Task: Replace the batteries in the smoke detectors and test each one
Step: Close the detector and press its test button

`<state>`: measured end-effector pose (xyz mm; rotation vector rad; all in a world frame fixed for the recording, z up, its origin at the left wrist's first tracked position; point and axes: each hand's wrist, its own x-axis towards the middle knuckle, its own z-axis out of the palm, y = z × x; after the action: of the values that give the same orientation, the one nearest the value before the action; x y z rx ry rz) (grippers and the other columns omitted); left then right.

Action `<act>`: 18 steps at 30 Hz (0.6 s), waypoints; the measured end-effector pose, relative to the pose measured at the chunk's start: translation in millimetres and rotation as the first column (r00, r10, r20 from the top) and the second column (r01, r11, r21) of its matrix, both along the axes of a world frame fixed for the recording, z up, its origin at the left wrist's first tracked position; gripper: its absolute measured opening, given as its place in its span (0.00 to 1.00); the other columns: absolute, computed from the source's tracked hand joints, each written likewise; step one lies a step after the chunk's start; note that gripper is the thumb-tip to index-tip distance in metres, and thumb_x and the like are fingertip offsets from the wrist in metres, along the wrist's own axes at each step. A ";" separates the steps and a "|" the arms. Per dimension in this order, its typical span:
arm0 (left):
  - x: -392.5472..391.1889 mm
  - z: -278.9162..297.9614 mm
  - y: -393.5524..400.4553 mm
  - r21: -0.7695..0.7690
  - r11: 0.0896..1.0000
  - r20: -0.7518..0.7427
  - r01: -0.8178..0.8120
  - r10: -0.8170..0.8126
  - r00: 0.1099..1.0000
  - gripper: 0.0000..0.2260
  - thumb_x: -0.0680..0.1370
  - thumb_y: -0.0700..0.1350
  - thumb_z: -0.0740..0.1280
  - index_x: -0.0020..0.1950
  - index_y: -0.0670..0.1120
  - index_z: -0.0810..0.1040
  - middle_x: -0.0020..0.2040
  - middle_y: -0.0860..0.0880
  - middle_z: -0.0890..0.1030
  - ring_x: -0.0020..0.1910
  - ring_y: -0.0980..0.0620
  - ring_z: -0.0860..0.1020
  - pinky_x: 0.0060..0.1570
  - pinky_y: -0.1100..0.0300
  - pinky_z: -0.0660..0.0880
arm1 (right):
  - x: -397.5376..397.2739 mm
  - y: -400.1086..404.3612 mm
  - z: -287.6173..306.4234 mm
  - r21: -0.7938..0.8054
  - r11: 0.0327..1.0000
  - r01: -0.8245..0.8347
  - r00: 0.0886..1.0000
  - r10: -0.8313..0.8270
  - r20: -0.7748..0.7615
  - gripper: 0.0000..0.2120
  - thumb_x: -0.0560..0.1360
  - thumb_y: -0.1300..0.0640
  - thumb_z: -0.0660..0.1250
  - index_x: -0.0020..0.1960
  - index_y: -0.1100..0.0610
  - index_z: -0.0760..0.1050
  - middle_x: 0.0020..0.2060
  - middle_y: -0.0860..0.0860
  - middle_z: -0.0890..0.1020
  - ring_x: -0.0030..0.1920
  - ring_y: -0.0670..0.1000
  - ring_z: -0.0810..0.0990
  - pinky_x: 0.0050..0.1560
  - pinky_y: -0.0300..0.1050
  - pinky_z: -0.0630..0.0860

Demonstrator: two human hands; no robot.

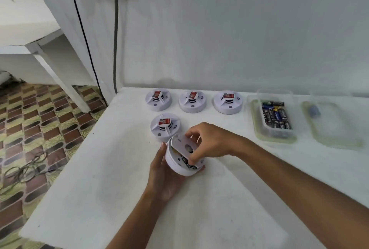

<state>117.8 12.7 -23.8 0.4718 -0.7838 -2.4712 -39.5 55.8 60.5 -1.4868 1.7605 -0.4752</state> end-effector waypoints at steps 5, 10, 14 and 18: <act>0.3 -0.1 -1.0 0.015 1.000 0.003 -0.004 0.004 1.000 0.30 0.66 0.58 0.76 0.62 0.43 0.79 0.64 0.38 0.77 0.59 0.38 0.78 0.60 0.35 0.72 | 3.1 -1.2 0.4 -0.035 0.999 -0.013 0.999 0.011 -0.049 0.19 0.61 0.54 0.80 0.49 0.59 0.81 0.41 0.52 0.81 0.39 0.48 0.76 0.38 0.42 0.72; 1.1 -2.0 -1.6 -0.009 1.000 0.016 0.000 0.000 1.000 0.30 0.66 0.59 0.76 0.63 0.44 0.79 0.64 0.39 0.77 0.61 0.38 0.77 0.59 0.36 0.73 | 3.6 -3.9 -0.1 -0.037 0.999 -0.007 0.998 0.004 -0.066 0.15 0.63 0.51 0.80 0.33 0.57 0.75 0.26 0.46 0.68 0.28 0.46 0.66 0.31 0.39 0.61; 1.4 -3.1 -1.0 -0.026 1.000 0.030 0.004 -0.003 1.000 0.29 0.66 0.59 0.75 0.62 0.45 0.80 0.64 0.40 0.78 0.60 0.39 0.78 0.59 0.36 0.73 | 4.9 -5.6 0.2 -0.018 1.000 0.025 0.998 -0.026 -0.054 0.16 0.65 0.49 0.79 0.31 0.57 0.76 0.21 0.44 0.69 0.23 0.43 0.68 0.28 0.35 0.63; 1.6 -3.3 -1.1 -0.052 0.999 0.041 0.009 -0.007 0.999 0.29 0.65 0.59 0.76 0.61 0.46 0.81 0.63 0.40 0.78 0.60 0.39 0.78 0.60 0.36 0.73 | 6.8 -6.9 1.8 0.009 0.997 0.073 0.996 -0.073 -0.056 0.15 0.63 0.50 0.80 0.32 0.58 0.78 0.24 0.45 0.74 0.26 0.43 0.71 0.29 0.36 0.65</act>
<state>119.4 11.7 -27.1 0.5023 -0.8660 -2.4493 -32.6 48.9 62.3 -1.4450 1.8633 -0.4648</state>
